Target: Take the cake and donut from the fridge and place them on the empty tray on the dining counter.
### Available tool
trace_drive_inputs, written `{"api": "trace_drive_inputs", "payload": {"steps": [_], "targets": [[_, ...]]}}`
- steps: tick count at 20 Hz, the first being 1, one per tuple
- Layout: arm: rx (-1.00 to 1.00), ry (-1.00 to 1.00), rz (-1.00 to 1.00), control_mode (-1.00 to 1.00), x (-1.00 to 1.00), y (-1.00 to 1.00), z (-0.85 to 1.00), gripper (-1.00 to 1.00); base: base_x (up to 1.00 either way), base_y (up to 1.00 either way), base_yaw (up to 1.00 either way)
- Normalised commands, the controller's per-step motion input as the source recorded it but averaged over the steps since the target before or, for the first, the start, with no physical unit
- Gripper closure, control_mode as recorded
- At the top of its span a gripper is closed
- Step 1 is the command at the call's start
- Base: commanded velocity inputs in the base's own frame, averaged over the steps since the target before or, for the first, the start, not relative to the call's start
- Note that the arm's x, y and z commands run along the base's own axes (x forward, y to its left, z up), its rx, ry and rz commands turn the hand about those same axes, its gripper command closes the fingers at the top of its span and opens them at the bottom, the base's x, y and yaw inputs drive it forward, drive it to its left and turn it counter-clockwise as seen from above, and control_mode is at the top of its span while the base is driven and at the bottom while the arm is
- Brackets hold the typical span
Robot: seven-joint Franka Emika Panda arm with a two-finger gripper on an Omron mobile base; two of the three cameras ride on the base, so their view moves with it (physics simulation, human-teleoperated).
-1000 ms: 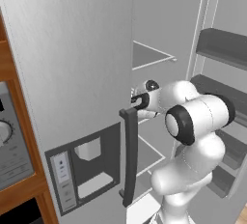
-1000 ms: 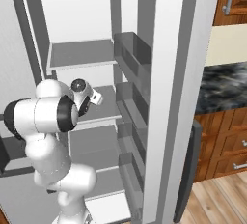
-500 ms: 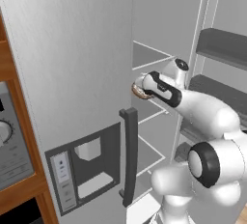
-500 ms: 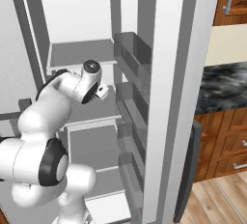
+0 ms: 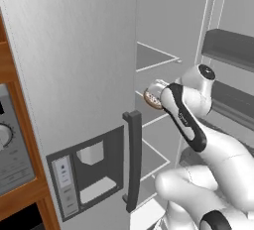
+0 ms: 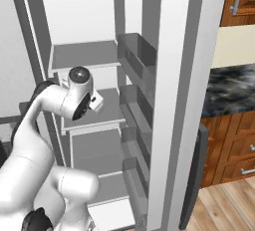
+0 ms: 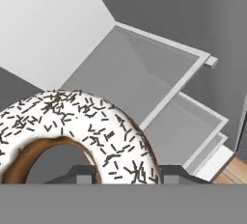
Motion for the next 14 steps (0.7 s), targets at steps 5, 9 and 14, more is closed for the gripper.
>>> {"api": "trace_drive_inputs", "payload": {"steps": [5, 9, 14], "targets": [[-0.16, -0.02, -0.1, -1.0, -1.0, -0.12, 0.49, 1.0, 0.0, 0.0, 0.0], [-0.43, -0.23, -0.03, -1.0, -1.0, -0.19, 0.46, 1.0, 0.0, 0.0, 0.0], [-0.27, -0.28, 0.22, -1.0, -1.0, -0.46, 0.94, 1.0, 0.0, 0.0, 0.0]]}}
